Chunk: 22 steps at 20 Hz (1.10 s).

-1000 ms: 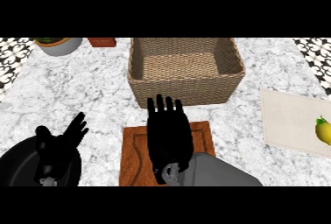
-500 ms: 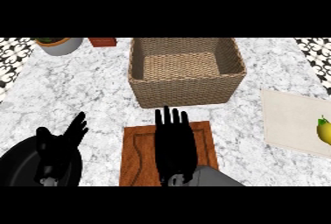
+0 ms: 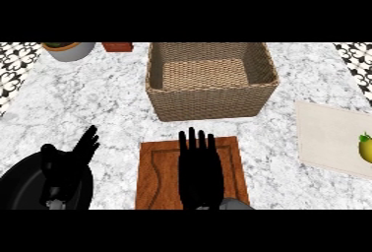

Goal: Pick the bell pepper from the cutting board and place it in the basket

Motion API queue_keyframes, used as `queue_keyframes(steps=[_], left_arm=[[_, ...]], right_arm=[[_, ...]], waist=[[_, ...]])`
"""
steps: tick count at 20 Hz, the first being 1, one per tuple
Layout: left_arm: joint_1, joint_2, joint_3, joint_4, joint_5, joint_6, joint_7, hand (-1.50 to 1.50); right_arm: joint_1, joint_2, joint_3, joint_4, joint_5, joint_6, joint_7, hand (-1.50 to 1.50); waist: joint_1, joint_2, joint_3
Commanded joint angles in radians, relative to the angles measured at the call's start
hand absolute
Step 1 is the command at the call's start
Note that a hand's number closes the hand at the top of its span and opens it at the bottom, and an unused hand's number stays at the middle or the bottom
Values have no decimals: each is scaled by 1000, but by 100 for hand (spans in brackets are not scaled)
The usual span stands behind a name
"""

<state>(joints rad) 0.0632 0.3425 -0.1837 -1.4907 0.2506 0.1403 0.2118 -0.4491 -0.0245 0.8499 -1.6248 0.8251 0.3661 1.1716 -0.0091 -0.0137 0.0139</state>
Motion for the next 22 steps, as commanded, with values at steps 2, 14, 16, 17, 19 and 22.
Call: queue_keyframes(steps=[2,14,16,17,19,22], left_arm=[[95,-13,-18,90,-33,16,-11,0],[76,-3,9,79,-25,-3,12,0],[103,-30,-25,75,-51,18,11,0],[93,10,25,103,-22,-26,-21,0],[64,-10,11,44,-27,14,59,0],[88,9,30,101,-15,-34,4,0]], right_arm=[[13,23,-1,53,52,-29,146,-150],[78,23,-12,154,68,-9,125,-150],[106,23,-19,128,68,23,123,-150],[98,23,-23,132,79,-6,117,-150],[131,23,-23,105,88,5,111,-150],[163,24,7,181,136,-72,58,-150]], waist=[[17,14,-15],[20,15,-15],[14,13,-15],[15,14,-16],[9,11,-14],[13,15,-15]])
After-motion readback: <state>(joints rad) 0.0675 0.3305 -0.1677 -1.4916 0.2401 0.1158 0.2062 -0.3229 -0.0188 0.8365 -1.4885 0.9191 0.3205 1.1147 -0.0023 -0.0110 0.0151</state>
